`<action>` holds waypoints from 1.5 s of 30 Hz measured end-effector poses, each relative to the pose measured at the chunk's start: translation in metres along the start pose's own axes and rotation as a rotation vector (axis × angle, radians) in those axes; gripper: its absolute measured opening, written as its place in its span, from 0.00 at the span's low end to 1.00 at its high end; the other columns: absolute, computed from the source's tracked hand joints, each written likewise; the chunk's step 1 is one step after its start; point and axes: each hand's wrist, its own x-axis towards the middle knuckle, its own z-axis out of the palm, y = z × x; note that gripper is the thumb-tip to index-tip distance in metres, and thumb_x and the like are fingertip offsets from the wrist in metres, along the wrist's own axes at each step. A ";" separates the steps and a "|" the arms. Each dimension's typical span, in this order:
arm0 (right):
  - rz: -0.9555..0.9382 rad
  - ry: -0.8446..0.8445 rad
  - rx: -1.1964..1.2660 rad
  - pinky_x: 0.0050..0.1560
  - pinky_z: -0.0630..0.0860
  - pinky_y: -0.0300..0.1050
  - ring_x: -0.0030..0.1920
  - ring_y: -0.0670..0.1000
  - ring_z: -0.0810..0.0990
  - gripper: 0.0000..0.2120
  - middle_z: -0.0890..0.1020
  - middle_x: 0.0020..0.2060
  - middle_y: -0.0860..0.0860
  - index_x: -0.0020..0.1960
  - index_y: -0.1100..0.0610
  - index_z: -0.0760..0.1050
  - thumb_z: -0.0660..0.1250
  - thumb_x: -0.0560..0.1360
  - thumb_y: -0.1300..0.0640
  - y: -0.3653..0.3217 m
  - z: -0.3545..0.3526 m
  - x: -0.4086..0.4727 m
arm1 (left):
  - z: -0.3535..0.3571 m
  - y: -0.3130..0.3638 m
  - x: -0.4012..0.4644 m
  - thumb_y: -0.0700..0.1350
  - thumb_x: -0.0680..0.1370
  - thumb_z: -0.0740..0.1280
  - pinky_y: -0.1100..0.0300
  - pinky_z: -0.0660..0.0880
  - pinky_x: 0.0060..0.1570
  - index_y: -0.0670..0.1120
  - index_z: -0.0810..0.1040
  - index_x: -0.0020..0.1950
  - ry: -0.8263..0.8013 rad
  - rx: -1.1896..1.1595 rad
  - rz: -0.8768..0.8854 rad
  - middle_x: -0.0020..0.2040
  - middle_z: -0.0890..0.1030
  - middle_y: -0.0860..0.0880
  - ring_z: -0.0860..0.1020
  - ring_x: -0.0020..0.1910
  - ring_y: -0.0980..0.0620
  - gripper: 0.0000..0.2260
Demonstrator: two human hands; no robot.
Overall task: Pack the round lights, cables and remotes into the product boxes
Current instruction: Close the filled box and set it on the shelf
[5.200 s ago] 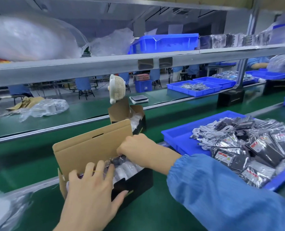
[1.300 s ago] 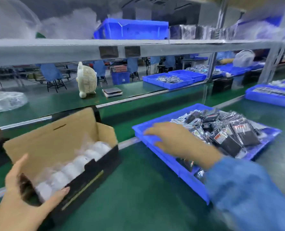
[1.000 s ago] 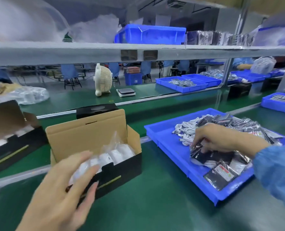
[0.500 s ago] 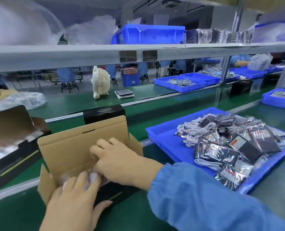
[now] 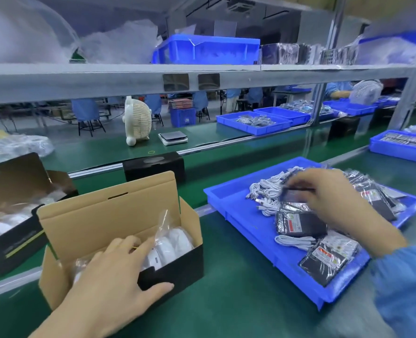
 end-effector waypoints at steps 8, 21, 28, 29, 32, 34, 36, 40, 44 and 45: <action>-0.564 -0.322 -0.017 0.47 0.75 0.45 0.54 0.52 0.79 0.12 0.83 0.51 0.48 0.55 0.50 0.81 0.70 0.73 0.62 -0.200 0.091 0.037 | 0.000 -0.008 -0.007 0.79 0.68 0.50 0.62 0.67 0.61 0.62 0.48 0.79 -0.022 0.058 -0.012 0.68 0.64 0.58 0.63 0.65 0.55 0.42; -0.592 -0.163 0.275 0.49 0.75 0.42 0.46 0.53 0.81 0.12 0.84 0.46 0.52 0.54 0.59 0.83 0.65 0.74 0.67 -0.129 0.057 0.014 | -0.001 0.016 -0.044 0.72 0.66 0.66 0.37 0.78 0.37 0.31 0.82 0.50 0.180 0.166 -0.240 0.46 0.79 0.31 0.79 0.44 0.28 0.42; -0.046 -0.597 -0.731 0.54 0.75 0.47 0.60 0.53 0.78 0.15 0.77 0.57 0.48 0.62 0.45 0.72 0.59 0.76 0.52 0.028 0.052 -0.032 | -0.019 0.042 -0.040 0.75 0.72 0.53 0.49 0.62 0.71 0.55 0.51 0.78 -0.055 0.090 -0.385 0.78 0.55 0.52 0.57 0.76 0.48 0.40; -0.090 -0.563 -0.755 0.54 0.76 0.46 0.59 0.53 0.78 0.16 0.78 0.56 0.48 0.62 0.46 0.73 0.60 0.75 0.53 0.030 0.051 -0.031 | -0.016 0.038 -0.039 0.74 0.74 0.53 0.51 0.62 0.70 0.59 0.54 0.76 -0.008 0.073 -0.383 0.75 0.57 0.55 0.58 0.74 0.49 0.34; -0.030 -0.333 -0.322 0.49 0.76 0.43 0.48 0.49 0.80 0.14 0.83 0.46 0.45 0.58 0.49 0.79 0.66 0.73 0.51 0.013 0.031 -0.013 | -0.009 0.032 -0.034 0.69 0.75 0.61 0.53 0.69 0.61 0.62 0.69 0.68 0.116 -0.093 -0.407 0.66 0.66 0.61 0.62 0.68 0.52 0.24; -0.049 -0.124 0.262 0.40 0.76 0.35 0.37 0.45 0.81 0.09 0.84 0.38 0.44 0.53 0.49 0.83 0.71 0.74 0.55 -0.033 0.020 -0.009 | -0.009 0.035 -0.030 0.66 0.75 0.64 0.55 0.71 0.58 0.62 0.73 0.65 0.149 -0.149 -0.410 0.64 0.70 0.62 0.64 0.66 0.53 0.20; -0.250 -0.127 0.622 0.34 0.75 0.32 0.32 0.44 0.81 0.04 0.85 0.36 0.43 0.47 0.47 0.83 0.72 0.73 0.54 -0.103 0.021 -0.006 | 0.003 0.039 -0.025 0.65 0.77 0.61 0.56 0.71 0.56 0.60 0.73 0.64 0.177 -0.047 -0.349 0.63 0.71 0.61 0.66 0.65 0.53 0.19; -0.545 -0.323 0.275 0.43 0.75 0.44 0.42 0.53 0.79 0.07 0.81 0.37 0.49 0.43 0.53 0.77 0.68 0.74 0.50 -0.229 0.075 0.004 | 0.001 0.048 -0.026 0.59 0.73 0.71 0.51 0.75 0.46 0.51 0.78 0.57 0.159 0.050 -0.259 0.53 0.79 0.49 0.76 0.55 0.44 0.18; -0.606 -0.325 0.007 0.37 0.66 0.46 0.36 0.58 0.69 0.12 0.63 0.31 0.50 0.34 0.54 0.66 0.67 0.73 0.61 -0.285 0.119 -0.003 | 0.020 0.046 -0.044 0.42 0.67 0.79 0.60 0.80 0.38 0.41 0.82 0.59 0.249 -0.030 0.074 0.52 0.83 0.35 0.82 0.53 0.41 0.21; -0.614 -0.353 -0.002 0.37 0.66 0.46 0.37 0.58 0.69 0.14 0.64 0.32 0.51 0.32 0.54 0.67 0.67 0.73 0.61 -0.285 0.123 -0.008 | 0.019 0.045 -0.049 0.38 0.79 0.65 0.65 0.78 0.44 0.37 0.72 0.69 0.323 -0.101 0.145 0.61 0.80 0.37 0.76 0.63 0.44 0.18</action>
